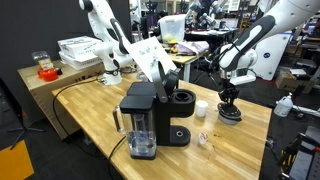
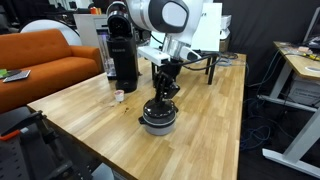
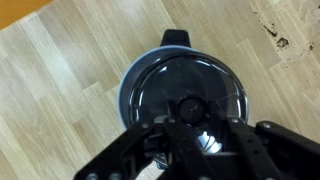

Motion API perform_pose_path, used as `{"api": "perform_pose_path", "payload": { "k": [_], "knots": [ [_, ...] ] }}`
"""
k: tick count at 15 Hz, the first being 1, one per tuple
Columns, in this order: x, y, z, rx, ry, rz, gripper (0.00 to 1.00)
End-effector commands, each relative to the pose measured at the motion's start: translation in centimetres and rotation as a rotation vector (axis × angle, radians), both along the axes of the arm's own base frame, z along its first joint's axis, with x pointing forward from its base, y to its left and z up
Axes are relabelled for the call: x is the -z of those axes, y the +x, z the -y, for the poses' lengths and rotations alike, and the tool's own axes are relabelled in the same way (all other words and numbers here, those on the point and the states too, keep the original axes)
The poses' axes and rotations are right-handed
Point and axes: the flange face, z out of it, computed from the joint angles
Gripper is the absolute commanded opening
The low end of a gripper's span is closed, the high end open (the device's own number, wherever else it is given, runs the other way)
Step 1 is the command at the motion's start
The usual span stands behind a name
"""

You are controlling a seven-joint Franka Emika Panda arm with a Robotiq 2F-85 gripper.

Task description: Take the lid off the pot and put it on the table

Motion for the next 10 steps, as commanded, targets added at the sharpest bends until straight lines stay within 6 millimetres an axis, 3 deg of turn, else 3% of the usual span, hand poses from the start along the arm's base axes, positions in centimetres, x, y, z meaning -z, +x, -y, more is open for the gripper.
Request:
{"api": "perform_pose_path", "payload": {
  "k": [1,5,10],
  "knots": [
    [-1.5,-0.9,-0.8,-0.036,-0.007,0.003,0.08],
    [-1.5,-2.0,-2.9,-0.103,-0.024,-0.028,0.08],
    [-1.5,-3.3,-8.6,-0.271,-0.034,-0.061,0.08]
  ]
}}
